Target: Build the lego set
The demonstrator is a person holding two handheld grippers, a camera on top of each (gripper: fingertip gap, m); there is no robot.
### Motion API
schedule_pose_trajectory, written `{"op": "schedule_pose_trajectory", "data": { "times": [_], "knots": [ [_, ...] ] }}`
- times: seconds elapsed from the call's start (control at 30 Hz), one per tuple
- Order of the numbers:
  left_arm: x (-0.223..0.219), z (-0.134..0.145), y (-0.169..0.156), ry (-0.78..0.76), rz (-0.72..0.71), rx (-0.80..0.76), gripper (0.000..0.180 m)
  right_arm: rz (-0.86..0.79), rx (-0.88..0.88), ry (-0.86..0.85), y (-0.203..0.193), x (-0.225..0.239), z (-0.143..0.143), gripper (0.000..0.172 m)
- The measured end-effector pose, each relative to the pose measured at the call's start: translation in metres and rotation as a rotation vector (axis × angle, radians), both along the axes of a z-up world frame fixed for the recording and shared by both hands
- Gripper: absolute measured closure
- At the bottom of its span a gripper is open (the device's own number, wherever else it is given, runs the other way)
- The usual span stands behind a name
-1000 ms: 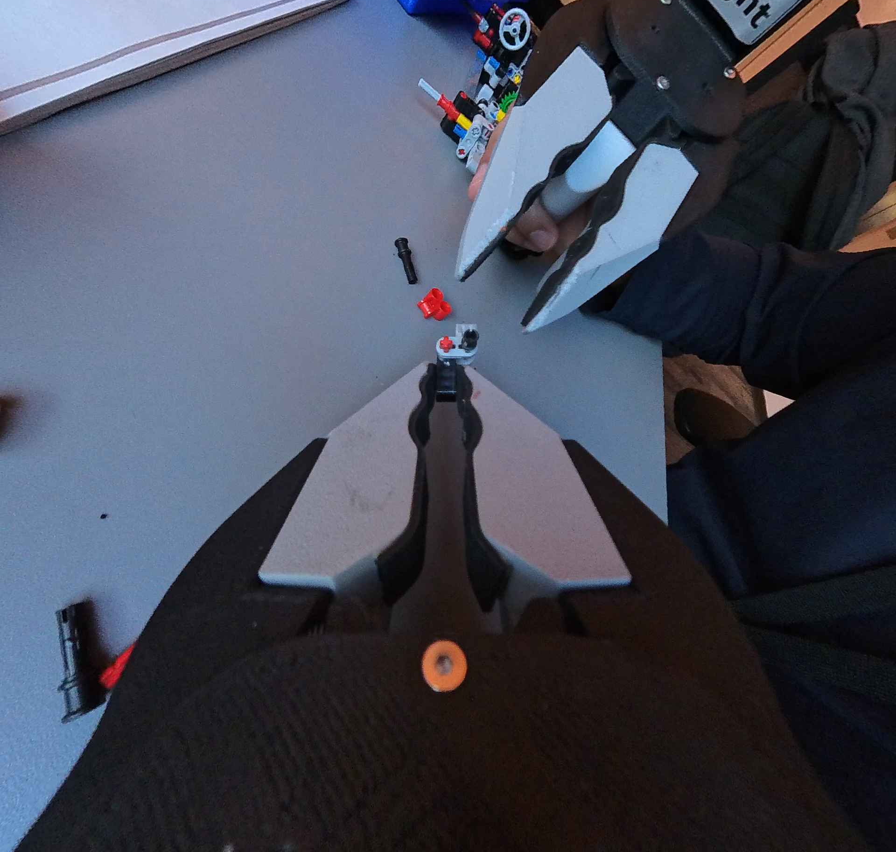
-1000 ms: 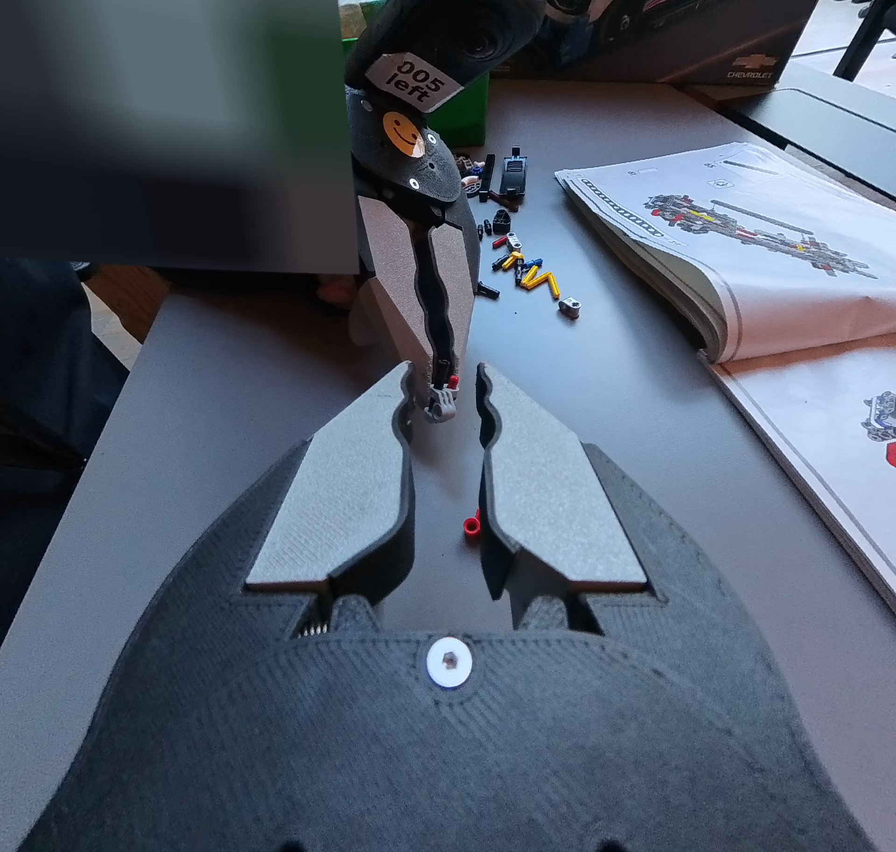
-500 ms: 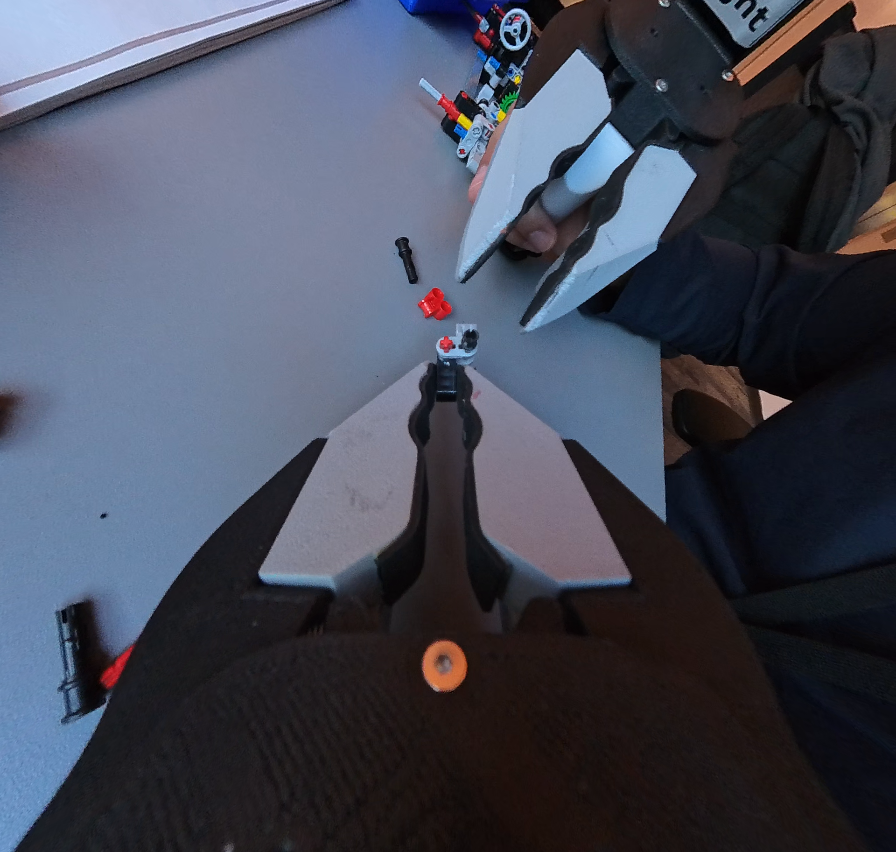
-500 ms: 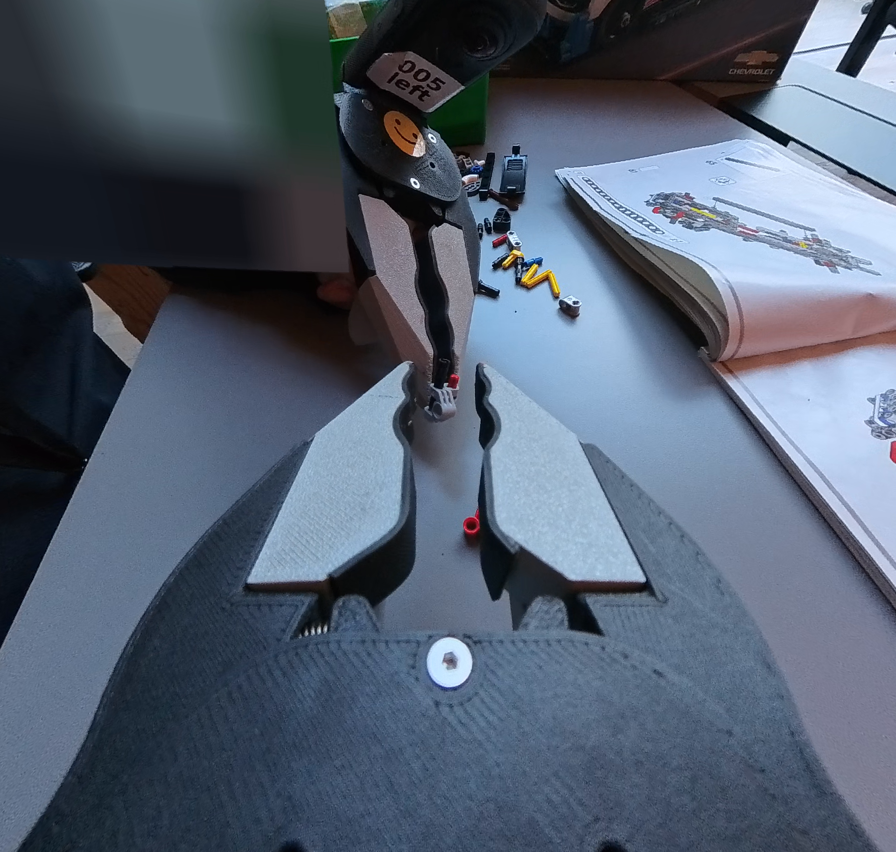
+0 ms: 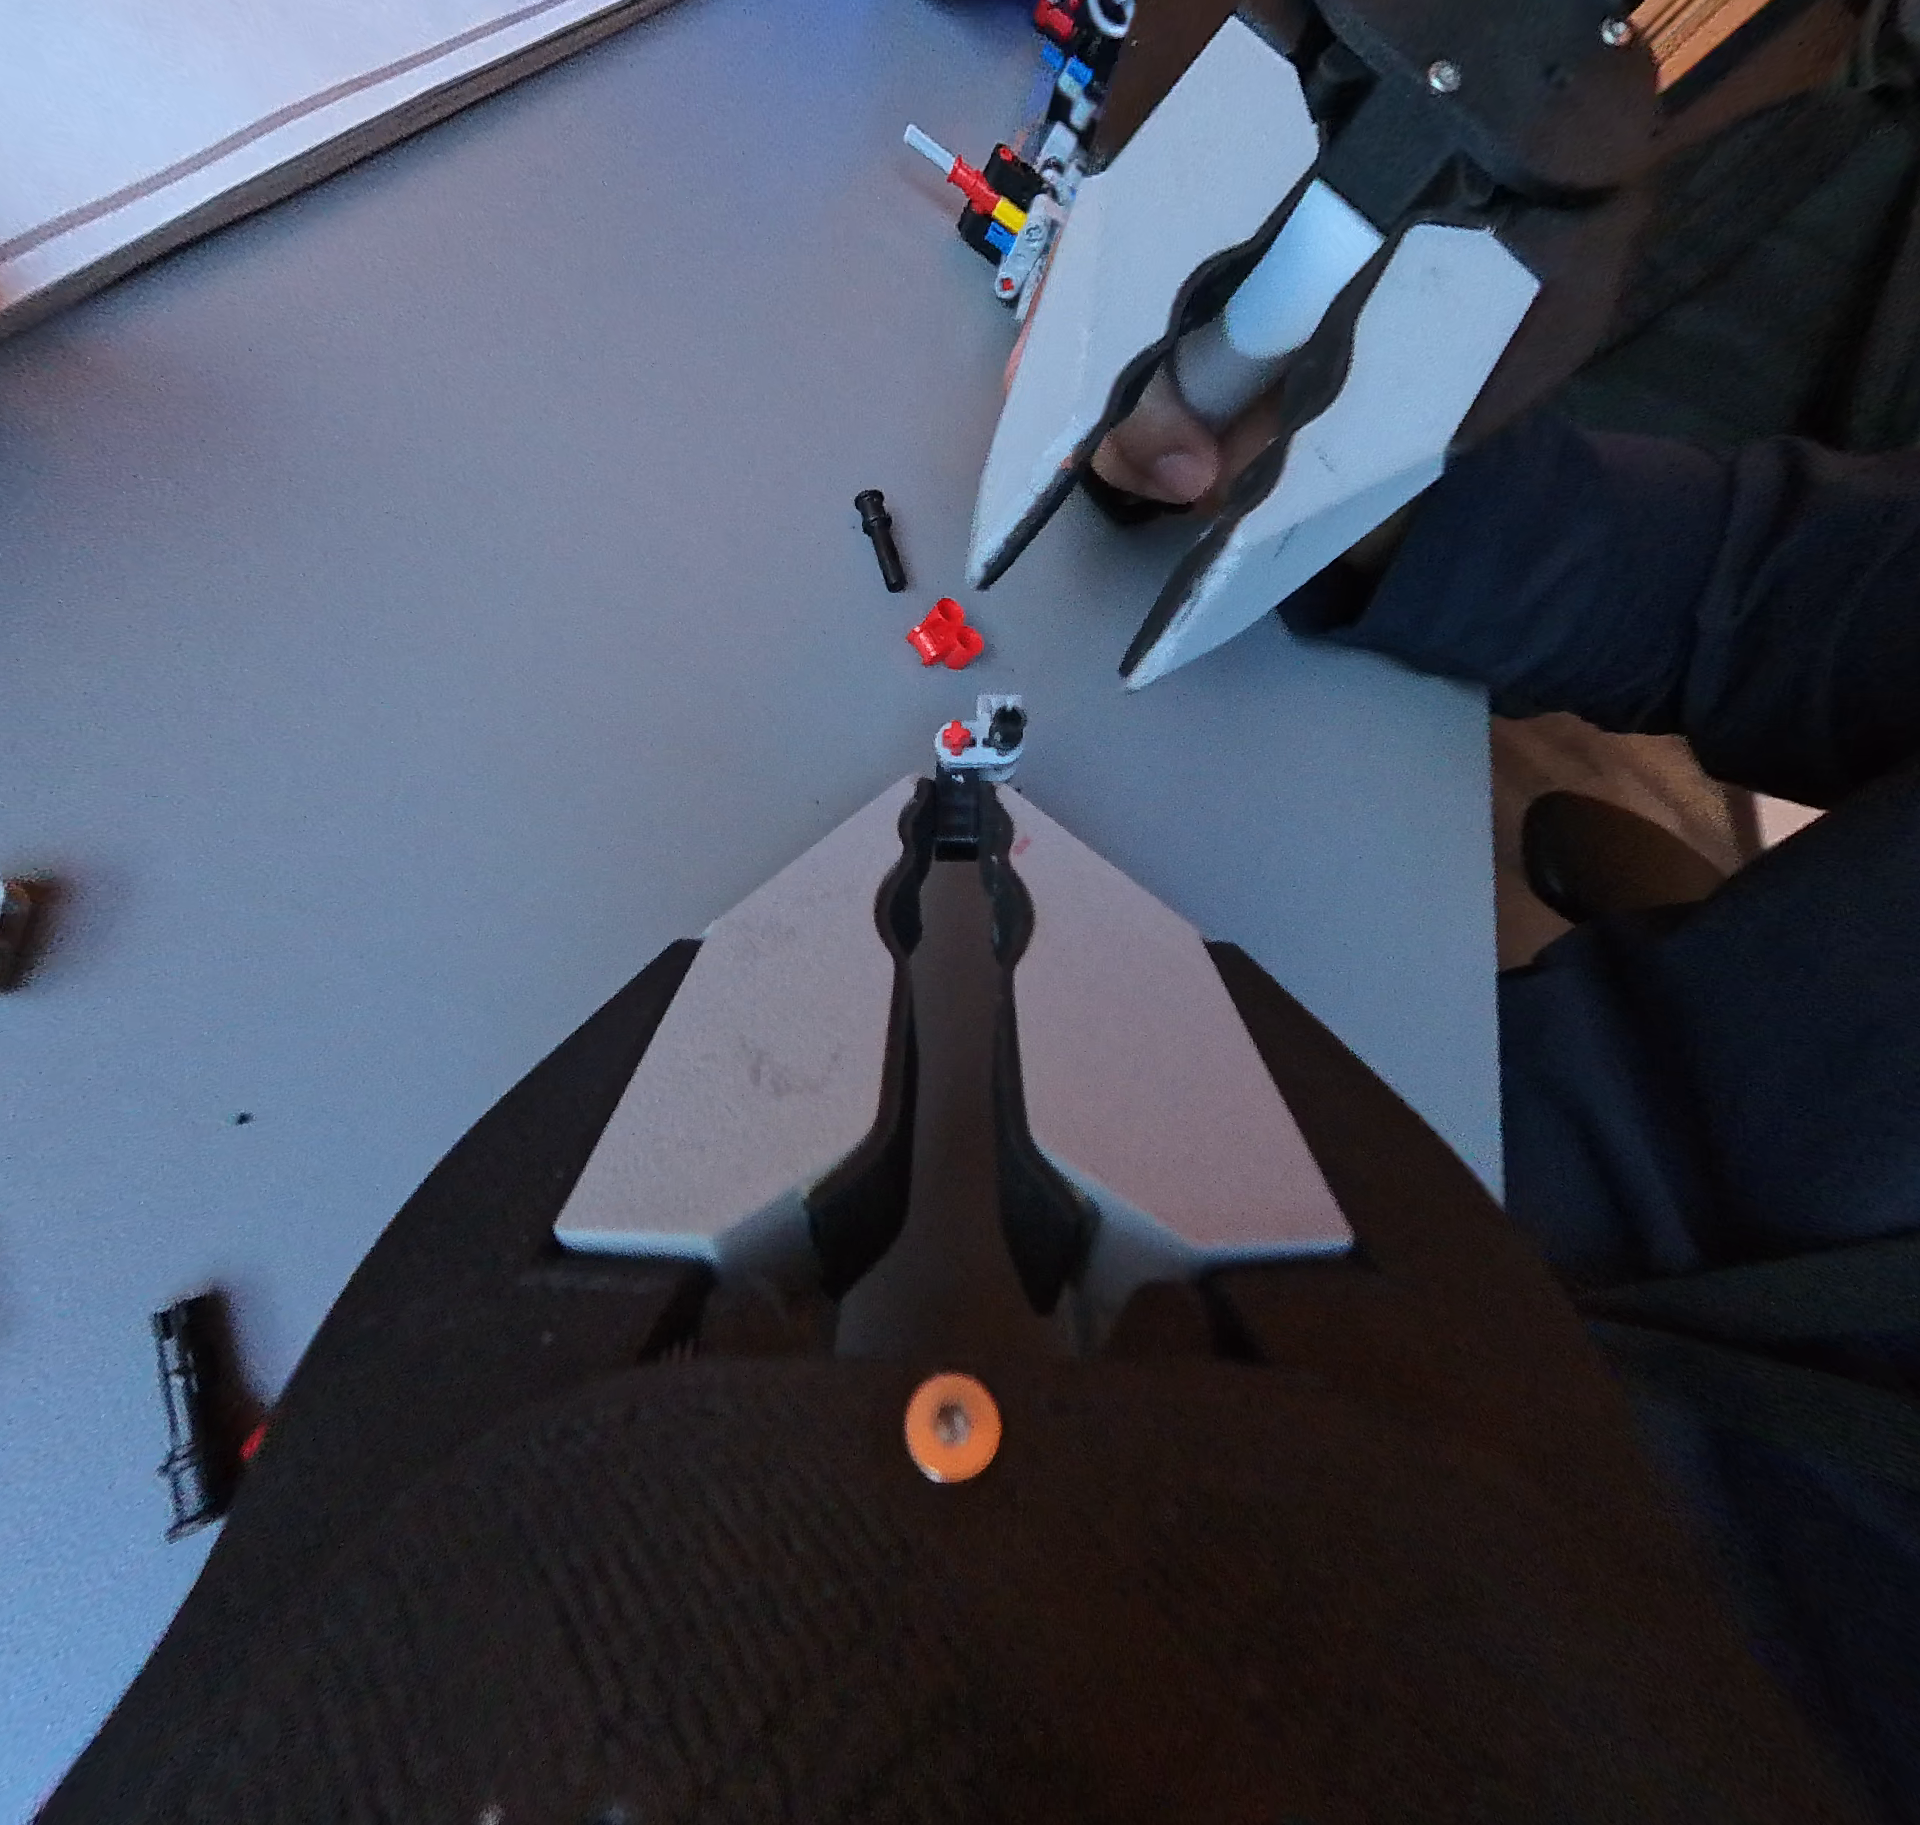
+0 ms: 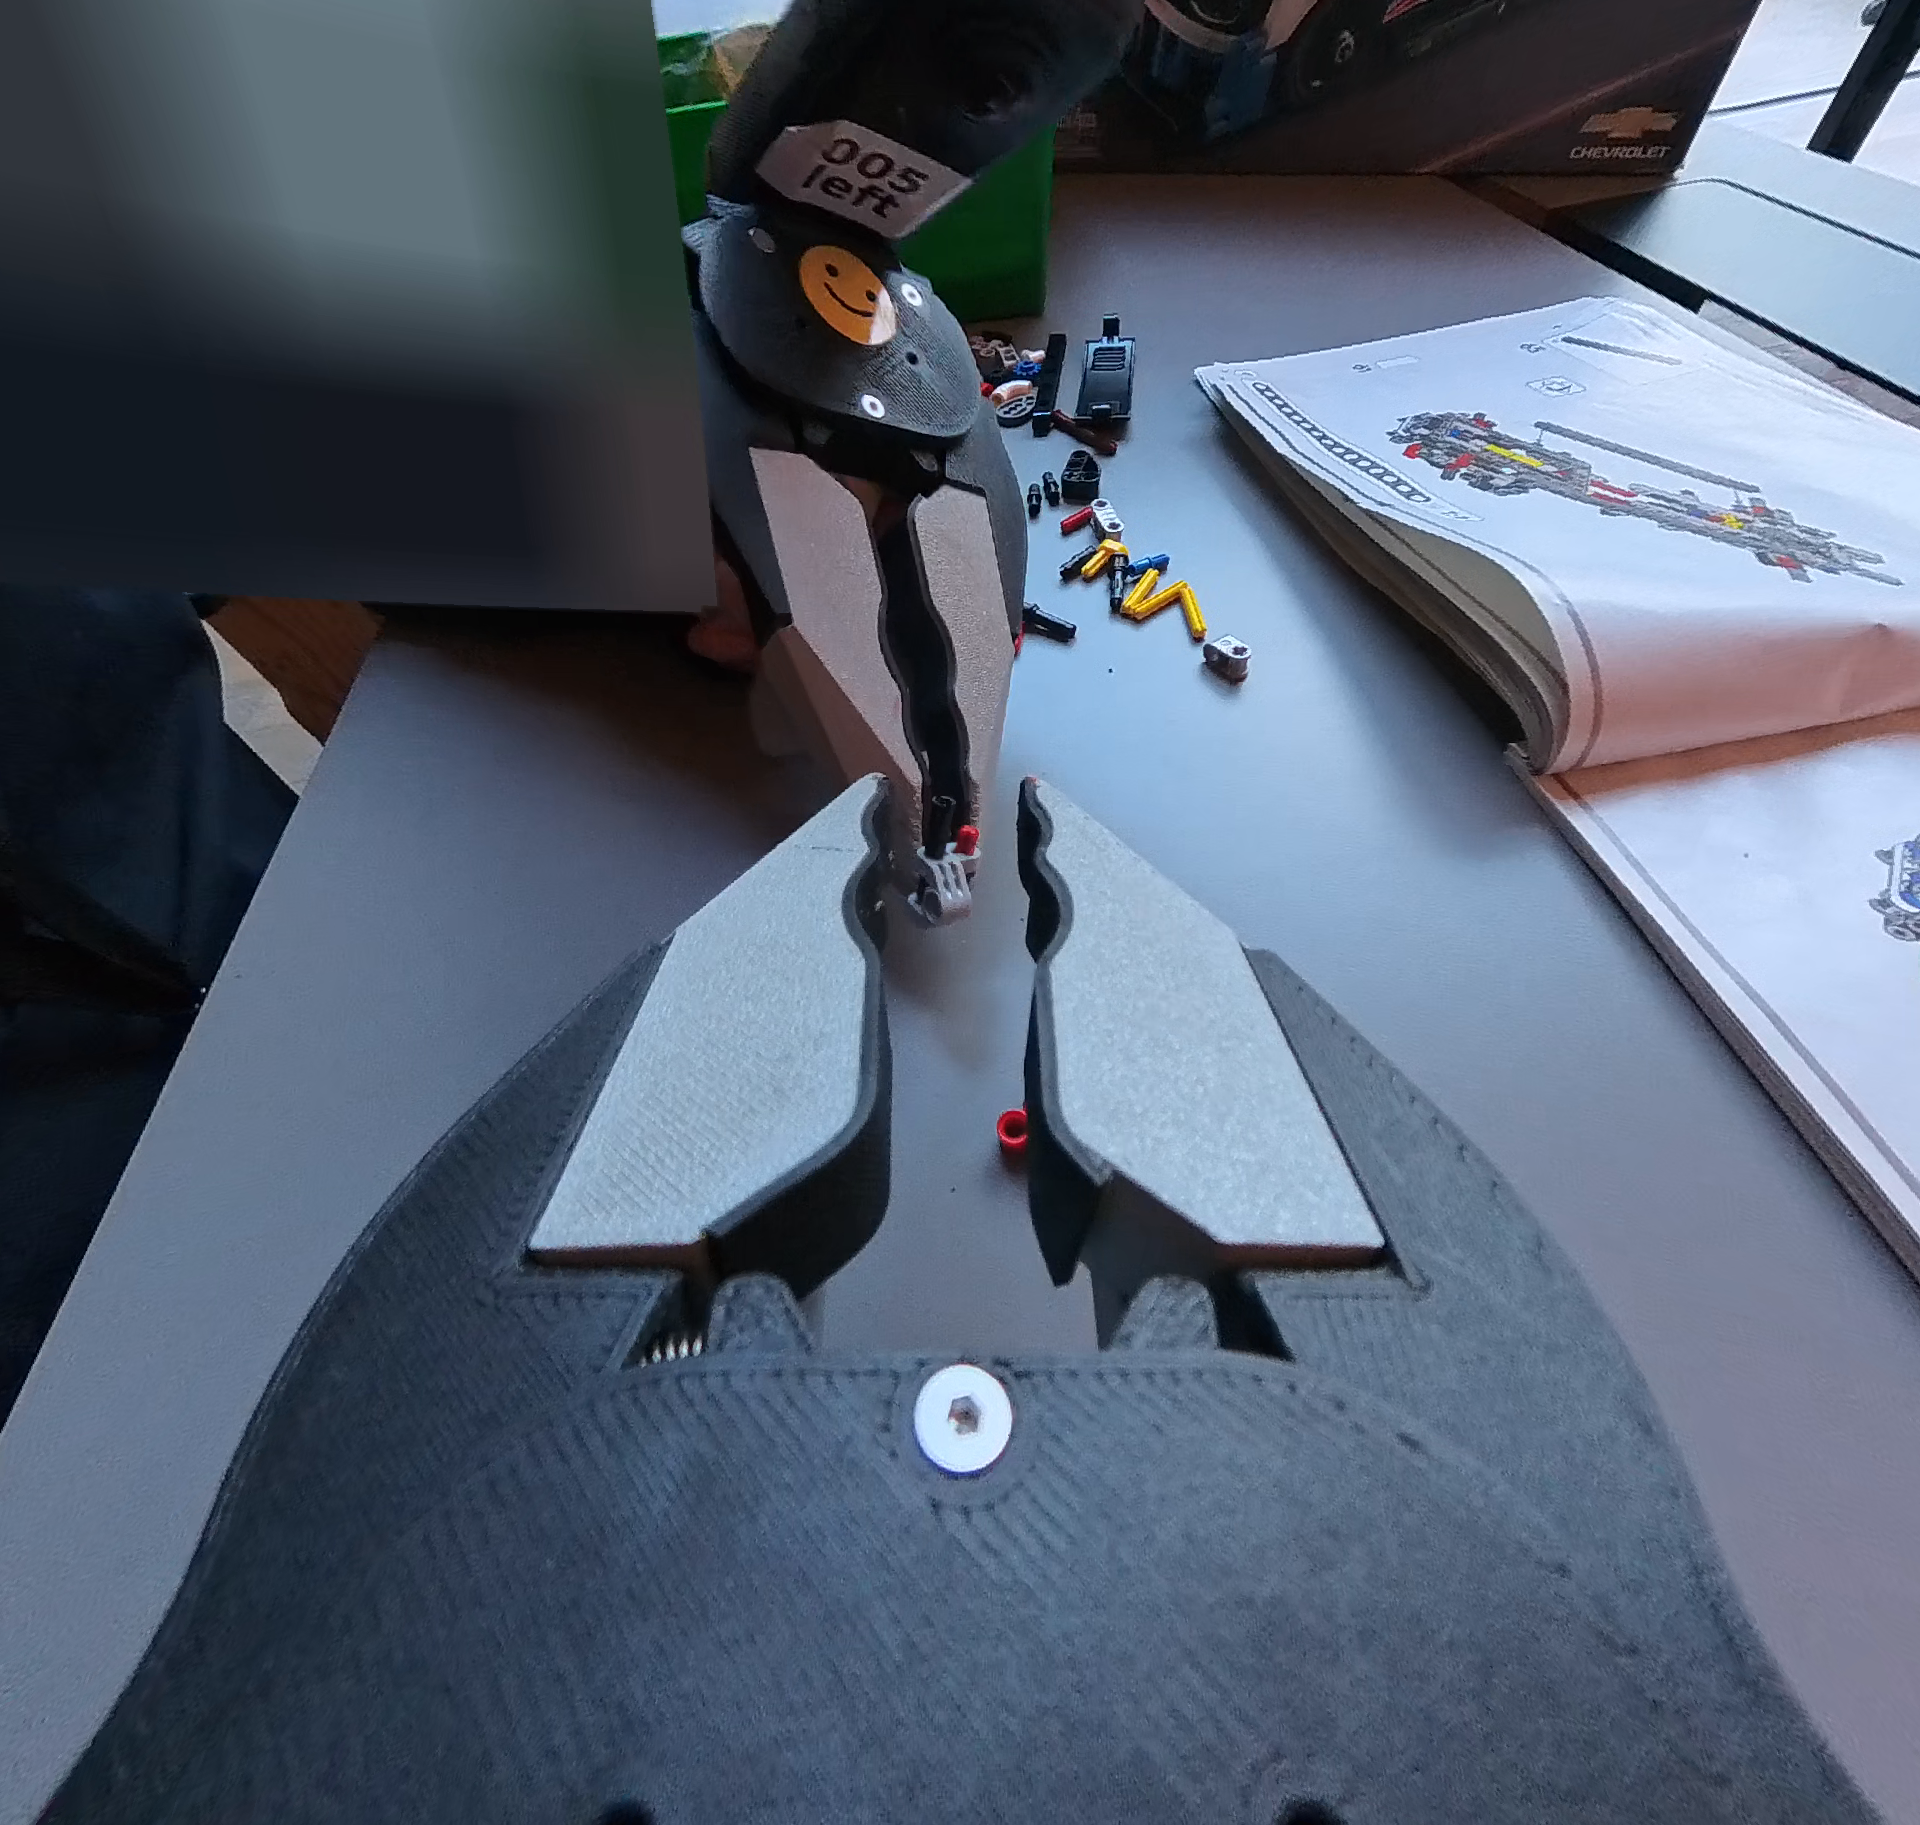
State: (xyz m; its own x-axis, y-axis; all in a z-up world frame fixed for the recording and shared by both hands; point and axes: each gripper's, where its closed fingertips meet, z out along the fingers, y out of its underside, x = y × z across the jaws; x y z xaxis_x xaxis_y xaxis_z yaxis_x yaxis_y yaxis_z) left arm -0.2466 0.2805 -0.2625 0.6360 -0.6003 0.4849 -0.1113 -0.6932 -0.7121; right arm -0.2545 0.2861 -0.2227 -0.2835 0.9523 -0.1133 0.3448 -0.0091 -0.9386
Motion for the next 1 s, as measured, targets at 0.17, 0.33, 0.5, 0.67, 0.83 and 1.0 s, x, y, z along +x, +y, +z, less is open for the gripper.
{"op": "schedule_pose_trajectory", "data": {
  "times": [0.17, 0.33, 0.5, 0.67, 0.83, 1.0],
  "knots": [
    [0.000, -0.005, 0.001, 0.119, -0.011, 0.071, 0.175, 0.002, 0.006, -0.008, -0.001, 0.000, -0.002, 0.152],
    [0.003, -0.009, -0.002, 0.191, -0.036, 0.110, 0.175, 0.007, 0.010, -0.015, -0.002, 0.000, -0.003, 0.152],
    [0.005, -0.006, -0.003, 0.149, -0.040, 0.095, 0.175, 0.024, 0.003, -0.021, -0.006, -0.001, -0.004, 0.151],
    [0.013, 0.005, -0.008, -0.057, -0.058, -0.019, 0.175, 0.001, -0.051, 0.001, 0.000, 0.000, 0.002, 0.152],
    [0.010, 0.007, -0.008, -0.094, -0.052, -0.050, 0.175, 0.011, -0.151, 0.015, 0.002, 0.002, 0.008, 0.152],
    [0.009, 0.004, -0.007, 0.006, -0.044, 0.016, 0.175, 0.074, -0.173, -0.061, -0.010, 0.003, -0.002, 0.159]
  ]
}}
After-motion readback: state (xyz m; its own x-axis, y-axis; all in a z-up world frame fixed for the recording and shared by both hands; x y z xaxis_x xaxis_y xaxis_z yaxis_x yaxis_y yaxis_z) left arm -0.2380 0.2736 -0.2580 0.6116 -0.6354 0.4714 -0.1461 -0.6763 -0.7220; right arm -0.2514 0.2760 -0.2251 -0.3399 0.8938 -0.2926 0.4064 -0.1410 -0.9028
